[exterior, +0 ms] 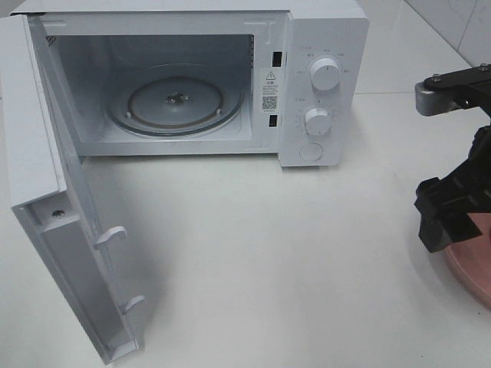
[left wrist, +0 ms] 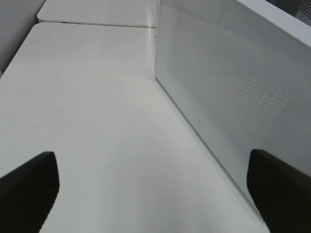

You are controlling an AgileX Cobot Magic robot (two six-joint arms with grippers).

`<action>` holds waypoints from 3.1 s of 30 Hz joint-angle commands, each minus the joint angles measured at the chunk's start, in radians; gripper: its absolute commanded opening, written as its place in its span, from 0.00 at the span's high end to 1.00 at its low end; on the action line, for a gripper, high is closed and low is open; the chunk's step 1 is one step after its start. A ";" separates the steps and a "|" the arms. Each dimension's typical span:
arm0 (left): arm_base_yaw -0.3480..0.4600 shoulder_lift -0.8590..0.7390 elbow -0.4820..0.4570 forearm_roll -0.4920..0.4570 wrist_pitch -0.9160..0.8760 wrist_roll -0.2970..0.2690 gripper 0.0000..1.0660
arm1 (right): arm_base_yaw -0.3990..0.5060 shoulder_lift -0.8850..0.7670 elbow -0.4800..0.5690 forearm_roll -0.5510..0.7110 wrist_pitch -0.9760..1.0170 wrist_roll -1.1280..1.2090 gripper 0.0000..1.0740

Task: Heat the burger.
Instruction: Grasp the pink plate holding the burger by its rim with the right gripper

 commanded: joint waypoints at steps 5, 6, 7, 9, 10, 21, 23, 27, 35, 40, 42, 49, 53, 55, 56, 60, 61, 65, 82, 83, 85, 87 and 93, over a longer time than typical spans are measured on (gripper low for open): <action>-0.006 -0.020 0.002 -0.003 -0.010 -0.008 0.08 | -0.078 -0.006 0.001 -0.065 -0.010 0.002 0.13; -0.006 -0.020 0.002 -0.003 -0.010 -0.008 0.08 | -0.092 -0.006 0.001 -0.067 -0.021 0.002 0.13; -0.006 -0.020 0.002 -0.003 -0.010 -0.008 0.08 | -0.092 -0.006 0.001 -0.067 -0.021 0.002 0.13; -0.006 -0.020 0.002 -0.003 -0.010 -0.008 0.08 | -0.133 -0.005 0.001 -0.070 -0.075 0.002 0.16; -0.006 -0.020 0.002 -0.003 -0.010 -0.008 0.08 | -0.133 -0.005 0.001 -0.070 -0.075 0.002 0.16; -0.006 -0.020 0.002 -0.003 -0.010 -0.008 0.08 | -0.147 0.110 0.070 -0.081 -0.193 0.003 0.20; -0.006 -0.020 0.002 -0.003 -0.010 -0.008 0.08 | -0.150 0.134 0.086 -0.081 -0.231 0.006 0.21; -0.006 -0.020 0.002 -0.003 -0.010 -0.008 0.08 | -0.174 0.173 0.107 -0.080 -0.310 0.006 0.23; -0.006 -0.020 0.002 -0.003 -0.010 -0.008 0.08 | -0.182 0.259 0.109 -0.081 -0.343 0.006 0.27; -0.006 -0.020 0.002 -0.003 -0.010 -0.008 0.08 | -0.182 0.329 0.109 -0.085 -0.381 0.006 0.29; -0.006 -0.020 0.002 -0.003 -0.010 -0.008 0.08 | -0.182 0.363 0.109 -0.095 -0.406 0.006 0.29; -0.006 -0.020 0.002 -0.003 -0.010 -0.008 0.08 | -0.192 0.424 0.109 -0.137 -0.441 0.030 0.29; -0.006 -0.020 0.002 -0.003 -0.010 -0.008 0.08 | -0.217 0.448 0.110 -0.136 -0.459 0.039 0.29; -0.006 -0.020 0.002 -0.003 -0.010 -0.008 0.08 | -0.217 0.448 0.114 -0.136 -0.462 0.039 0.29; -0.006 -0.020 0.002 -0.003 -0.010 -0.008 0.08 | -0.217 0.454 0.130 -0.136 -0.488 0.039 0.29; -0.006 -0.020 0.002 -0.003 -0.010 -0.008 0.08 | -0.217 0.465 0.140 -0.128 -0.509 0.039 0.29; -0.006 -0.020 0.002 -0.003 -0.010 -0.008 0.08 | -0.217 0.471 0.139 -0.128 -0.513 0.039 0.29; -0.006 -0.020 0.002 -0.003 -0.010 -0.008 0.08 | -0.217 0.474 0.139 -0.130 -0.515 0.038 0.29; -0.006 -0.020 0.002 -0.003 -0.010 -0.008 0.08 | -0.217 0.474 0.139 -0.140 -0.454 0.069 1.00; -0.006 -0.020 0.002 -0.003 -0.010 -0.008 0.08 | -0.217 0.474 0.139 -0.140 -0.449 0.069 1.00; -0.006 -0.020 0.002 -0.003 -0.010 -0.008 0.08 | -0.217 0.471 0.139 -0.140 -0.442 0.069 1.00; -0.006 -0.020 0.002 -0.003 -0.010 -0.008 0.08 | -0.217 0.468 0.139 -0.140 -0.440 0.069 1.00; -0.006 -0.020 0.002 -0.003 -0.010 -0.008 0.08 | -0.212 0.468 0.136 -0.158 -0.423 0.110 1.00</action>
